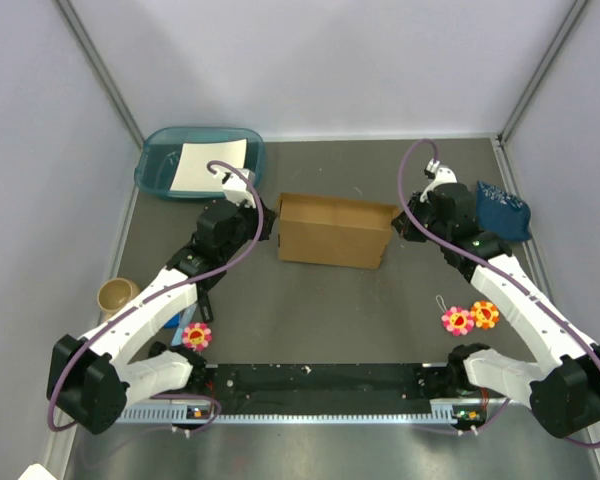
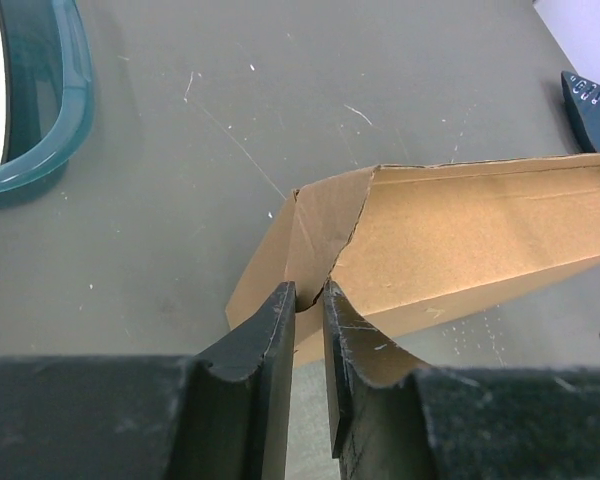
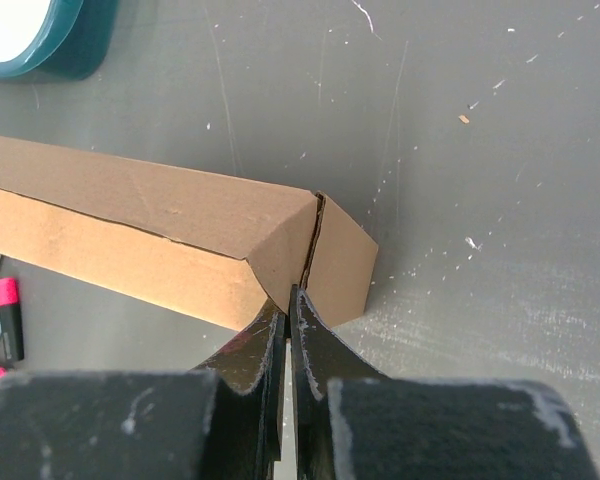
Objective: Fold the paper box
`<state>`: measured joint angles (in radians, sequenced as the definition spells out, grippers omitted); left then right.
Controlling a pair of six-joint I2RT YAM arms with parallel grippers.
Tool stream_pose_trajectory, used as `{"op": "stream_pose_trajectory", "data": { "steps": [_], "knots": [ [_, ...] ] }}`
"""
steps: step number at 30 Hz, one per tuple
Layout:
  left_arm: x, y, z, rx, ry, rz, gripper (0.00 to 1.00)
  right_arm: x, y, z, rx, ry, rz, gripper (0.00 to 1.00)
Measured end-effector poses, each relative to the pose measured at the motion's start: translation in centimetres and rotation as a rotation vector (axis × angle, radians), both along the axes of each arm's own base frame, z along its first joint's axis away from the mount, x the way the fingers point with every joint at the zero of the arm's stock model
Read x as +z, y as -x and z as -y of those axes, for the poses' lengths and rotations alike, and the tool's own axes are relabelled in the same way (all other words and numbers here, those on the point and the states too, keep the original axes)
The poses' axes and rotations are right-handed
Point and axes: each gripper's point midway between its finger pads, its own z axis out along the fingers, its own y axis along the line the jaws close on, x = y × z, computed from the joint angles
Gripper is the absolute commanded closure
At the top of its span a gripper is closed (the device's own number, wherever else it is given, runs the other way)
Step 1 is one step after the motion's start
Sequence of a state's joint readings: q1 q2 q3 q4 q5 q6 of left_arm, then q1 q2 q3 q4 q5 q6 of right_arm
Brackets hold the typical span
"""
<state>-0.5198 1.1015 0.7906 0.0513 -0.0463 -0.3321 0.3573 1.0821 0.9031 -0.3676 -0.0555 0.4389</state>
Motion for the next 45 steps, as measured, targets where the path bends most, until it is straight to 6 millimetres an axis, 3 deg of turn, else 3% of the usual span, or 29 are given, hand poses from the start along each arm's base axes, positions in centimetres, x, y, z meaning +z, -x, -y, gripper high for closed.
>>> {"op": "stream_pose_trajectory", "data": {
  "steps": [7,13,24,26,29,33,41,45],
  "knots": [
    [0.5,-0.3,0.1,-0.003,0.003,0.024,0.73,0.0,0.0,-0.1,0.002,0.006,0.003,1.0],
    [0.5,-0.5,0.3,-0.007,0.005,0.032,1.0,0.0,0.2,-0.4,0.014,0.015,0.008,1.0],
    [1.0,-0.3,1.1,-0.051,0.02,0.025,1.0,0.0,-0.1,0.0,-0.002,0.046,0.023,1.0],
    [1.2,-0.2,1.2,-0.057,0.022,0.019,0.87,0.0,-0.2,0.1,-0.008,0.05,0.025,1.0],
    [1.2,-0.1,1.1,-0.056,0.019,0.011,0.76,0.0,-0.2,0.2,-0.01,0.052,0.027,1.0],
    [1.1,-0.2,1.1,-0.05,0.02,0.013,0.72,0.0,-0.1,0.1,-0.005,0.054,0.03,1.0],
    [-0.7,-0.4,0.4,-0.011,0.003,0.002,0.72,0.0,0.1,-0.2,0.008,0.054,0.032,1.0],
    [-0.7,-0.9,0.3,0.003,0.007,0.012,0.88,0.0,0.1,-0.2,0.009,0.053,0.033,1.0]
  ]
}}
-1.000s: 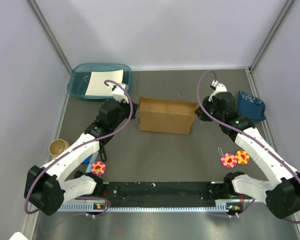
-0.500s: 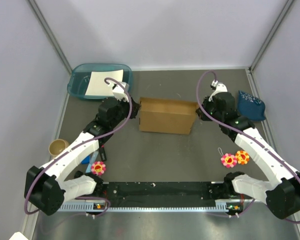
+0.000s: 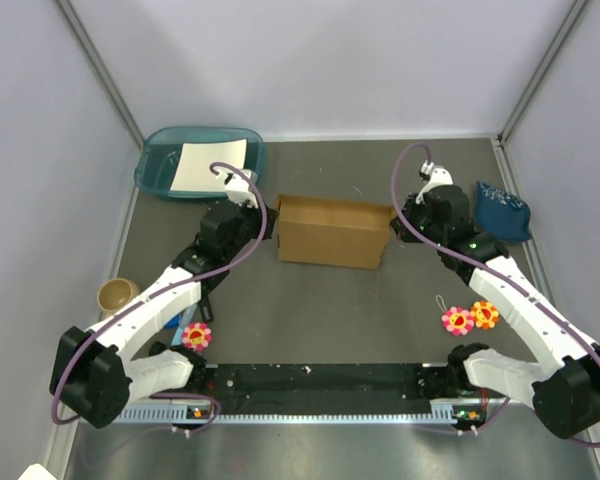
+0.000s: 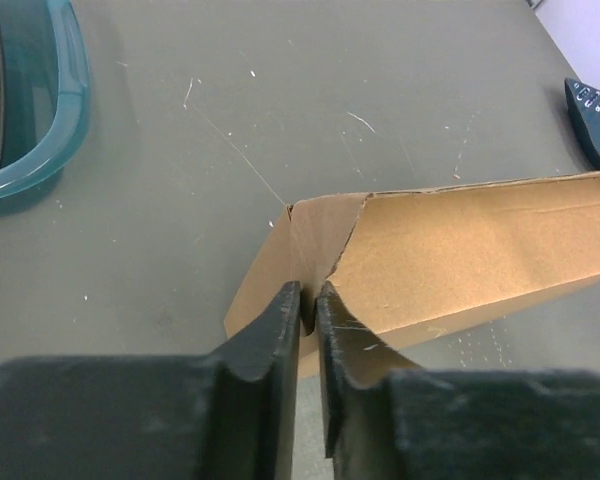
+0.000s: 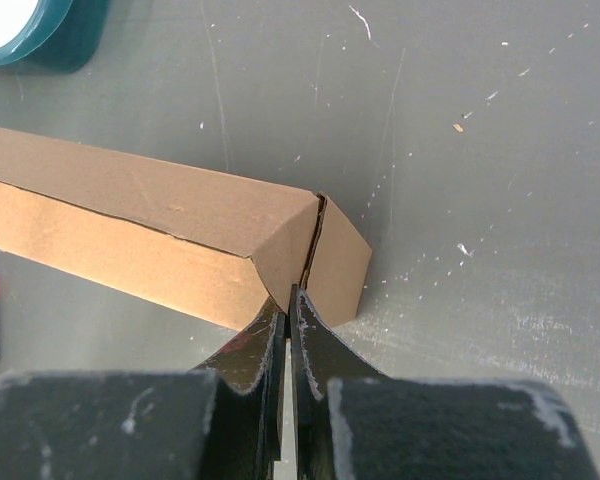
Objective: Fold the paper box
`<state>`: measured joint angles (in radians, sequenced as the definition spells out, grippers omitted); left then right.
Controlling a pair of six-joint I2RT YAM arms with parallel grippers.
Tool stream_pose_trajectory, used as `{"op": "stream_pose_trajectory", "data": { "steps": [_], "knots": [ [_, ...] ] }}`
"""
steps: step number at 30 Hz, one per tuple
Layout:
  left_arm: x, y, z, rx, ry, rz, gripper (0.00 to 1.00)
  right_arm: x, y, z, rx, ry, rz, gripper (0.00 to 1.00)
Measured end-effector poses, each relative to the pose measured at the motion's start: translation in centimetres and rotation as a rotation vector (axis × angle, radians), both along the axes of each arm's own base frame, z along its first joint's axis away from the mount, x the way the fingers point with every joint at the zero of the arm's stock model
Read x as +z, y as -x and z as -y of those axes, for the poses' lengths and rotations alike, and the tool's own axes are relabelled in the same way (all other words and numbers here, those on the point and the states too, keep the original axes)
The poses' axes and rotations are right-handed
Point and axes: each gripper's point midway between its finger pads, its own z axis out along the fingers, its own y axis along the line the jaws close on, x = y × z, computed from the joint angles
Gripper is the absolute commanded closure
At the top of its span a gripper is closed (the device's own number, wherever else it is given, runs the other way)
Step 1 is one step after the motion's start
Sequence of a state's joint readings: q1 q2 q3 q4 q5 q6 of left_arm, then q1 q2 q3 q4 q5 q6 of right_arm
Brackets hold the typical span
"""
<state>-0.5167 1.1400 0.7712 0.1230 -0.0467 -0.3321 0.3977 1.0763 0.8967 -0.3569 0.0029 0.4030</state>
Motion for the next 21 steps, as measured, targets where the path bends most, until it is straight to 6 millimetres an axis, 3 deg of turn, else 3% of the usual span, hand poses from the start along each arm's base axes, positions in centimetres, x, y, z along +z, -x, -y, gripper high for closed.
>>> {"op": "stream_pose_trajectory", "data": {
  "steps": [1,2,11,21],
  "knots": [
    [0.0,0.0,0.0,0.002,0.003,0.004,0.97,0.0,0.0,0.0,0.0,0.0,-0.001,1.0],
    [-0.1,-0.1,0.0,0.003,0.002,0.009,1.0,0.0,0.0,0.0,0.0,-0.001,0.0,1.0],
    [-0.2,0.0,-0.1,0.008,0.018,0.005,1.0,0.0,0.1,-0.2,0.007,0.003,0.003,1.0],
    [1.1,0.4,0.2,0.003,0.059,-0.069,1.0,0.0,-0.4,0.4,-0.026,0.041,0.027,1.0]
  ]
}}
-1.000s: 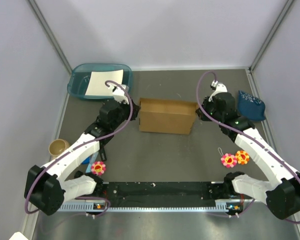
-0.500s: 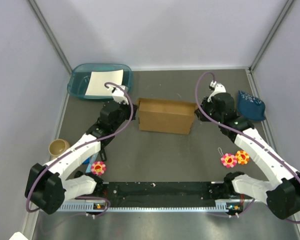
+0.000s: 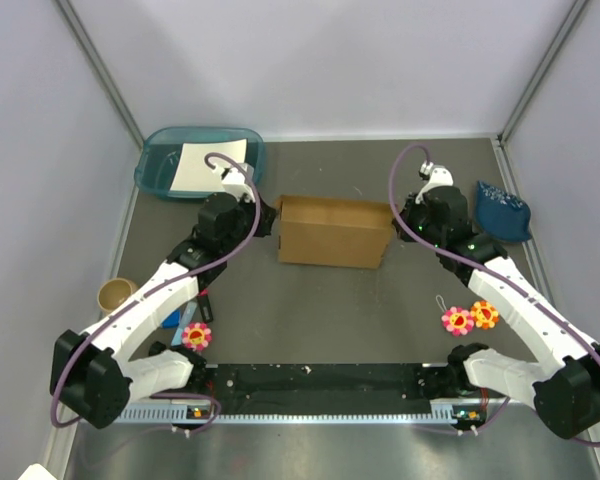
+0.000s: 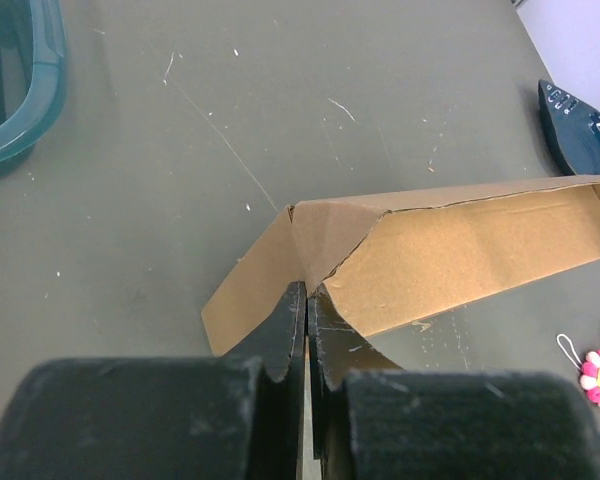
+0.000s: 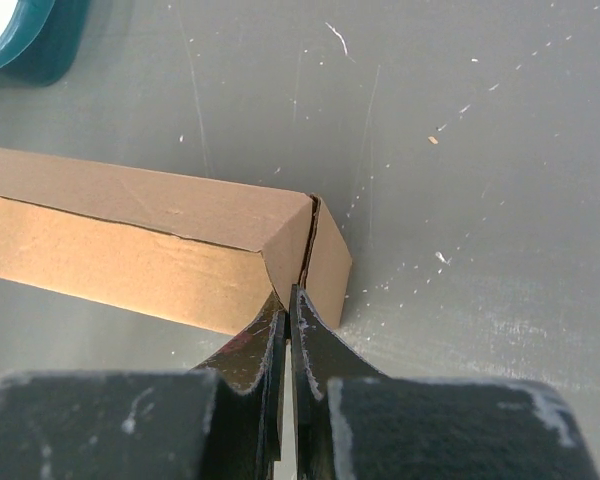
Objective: Fold the paper box
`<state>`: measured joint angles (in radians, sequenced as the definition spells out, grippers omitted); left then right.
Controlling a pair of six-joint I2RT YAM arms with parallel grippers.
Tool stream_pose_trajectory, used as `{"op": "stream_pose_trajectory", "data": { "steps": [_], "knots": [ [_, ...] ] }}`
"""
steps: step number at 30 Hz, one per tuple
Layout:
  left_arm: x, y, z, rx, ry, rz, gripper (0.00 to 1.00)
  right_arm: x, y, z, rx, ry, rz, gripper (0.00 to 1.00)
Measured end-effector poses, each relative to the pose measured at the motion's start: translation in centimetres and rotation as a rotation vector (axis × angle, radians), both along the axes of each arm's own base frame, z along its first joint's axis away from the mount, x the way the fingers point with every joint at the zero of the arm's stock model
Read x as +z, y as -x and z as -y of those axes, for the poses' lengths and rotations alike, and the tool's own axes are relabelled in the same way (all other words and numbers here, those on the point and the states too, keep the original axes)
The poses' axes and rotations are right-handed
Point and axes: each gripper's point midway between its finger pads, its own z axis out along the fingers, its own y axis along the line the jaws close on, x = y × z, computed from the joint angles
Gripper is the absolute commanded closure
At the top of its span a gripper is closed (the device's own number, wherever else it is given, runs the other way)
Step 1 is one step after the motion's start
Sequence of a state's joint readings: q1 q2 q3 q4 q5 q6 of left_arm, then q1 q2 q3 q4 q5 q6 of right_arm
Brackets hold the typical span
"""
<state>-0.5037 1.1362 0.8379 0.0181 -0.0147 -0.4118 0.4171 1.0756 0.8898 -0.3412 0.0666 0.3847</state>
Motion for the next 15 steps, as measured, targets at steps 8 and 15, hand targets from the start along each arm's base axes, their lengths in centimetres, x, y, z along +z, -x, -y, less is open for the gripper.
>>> {"op": "stream_pose_trajectory", "data": {
  "steps": [8,15],
  "knots": [
    [0.26,0.16,-0.14,0.0,0.029,-0.041,1.0,0.02,-0.11,0.06,-0.012,0.012,0.008,1.0],
    [0.46,-0.04,-0.58,0.01,0.117,-0.09,1.0,-0.04,-0.21,-0.13,-0.014,0.026,0.016,1.0]
  ]
}}
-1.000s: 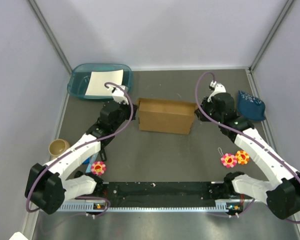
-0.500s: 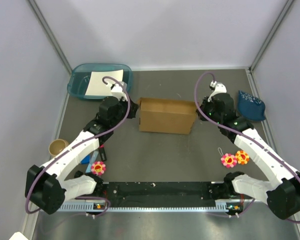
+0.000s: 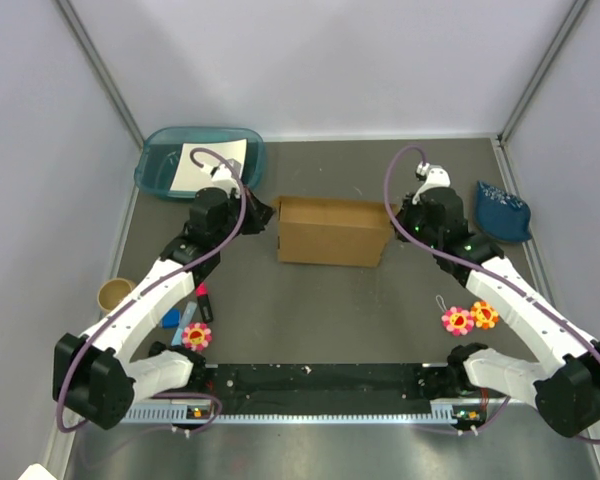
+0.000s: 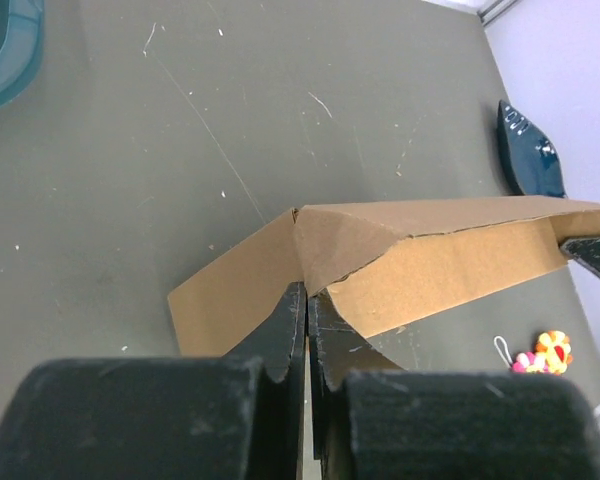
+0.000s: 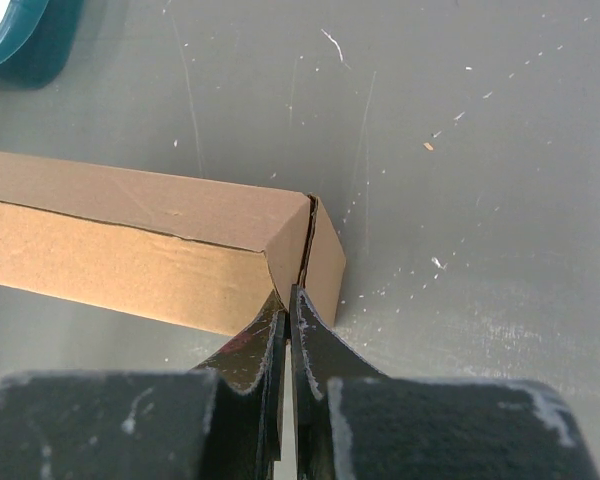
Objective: Fold the paper box
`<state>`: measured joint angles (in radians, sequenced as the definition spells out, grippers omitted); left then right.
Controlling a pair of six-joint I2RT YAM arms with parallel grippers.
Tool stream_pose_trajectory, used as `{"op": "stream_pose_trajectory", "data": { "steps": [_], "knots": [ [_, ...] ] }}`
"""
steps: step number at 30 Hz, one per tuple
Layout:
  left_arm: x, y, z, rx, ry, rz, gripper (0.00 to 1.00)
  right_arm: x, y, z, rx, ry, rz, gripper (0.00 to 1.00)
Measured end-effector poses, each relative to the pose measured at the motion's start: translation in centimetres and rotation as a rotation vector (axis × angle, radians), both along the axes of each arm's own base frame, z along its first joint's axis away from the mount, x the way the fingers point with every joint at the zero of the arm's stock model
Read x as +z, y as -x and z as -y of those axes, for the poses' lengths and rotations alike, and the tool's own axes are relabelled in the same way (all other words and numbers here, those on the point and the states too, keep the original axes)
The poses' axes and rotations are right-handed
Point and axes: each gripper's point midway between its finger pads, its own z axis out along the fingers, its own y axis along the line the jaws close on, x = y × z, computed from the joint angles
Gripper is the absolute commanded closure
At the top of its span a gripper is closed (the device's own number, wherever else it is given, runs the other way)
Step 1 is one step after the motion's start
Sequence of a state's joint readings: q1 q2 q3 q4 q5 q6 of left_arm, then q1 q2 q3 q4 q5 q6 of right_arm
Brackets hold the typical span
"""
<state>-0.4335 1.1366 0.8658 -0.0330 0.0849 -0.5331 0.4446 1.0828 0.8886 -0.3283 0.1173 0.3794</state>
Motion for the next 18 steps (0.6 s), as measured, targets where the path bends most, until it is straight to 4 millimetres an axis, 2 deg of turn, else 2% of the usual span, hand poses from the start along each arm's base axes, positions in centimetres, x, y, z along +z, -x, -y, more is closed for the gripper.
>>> {"op": "stream_pose_trajectory", "data": {
  "steps": [8,18],
  "knots": [
    [0.7,-0.2,-0.3,0.009,0.129,-0.053,1.0,-0.2,0.0,-0.1,-0.001,0.005,0.007,1.0],
    [1.3,-0.1,0.4,-0.015,0.24,-0.083,1.0,-0.2,-0.1,0.1,-0.011,0.015,0.011,1.0]
  ]
}}
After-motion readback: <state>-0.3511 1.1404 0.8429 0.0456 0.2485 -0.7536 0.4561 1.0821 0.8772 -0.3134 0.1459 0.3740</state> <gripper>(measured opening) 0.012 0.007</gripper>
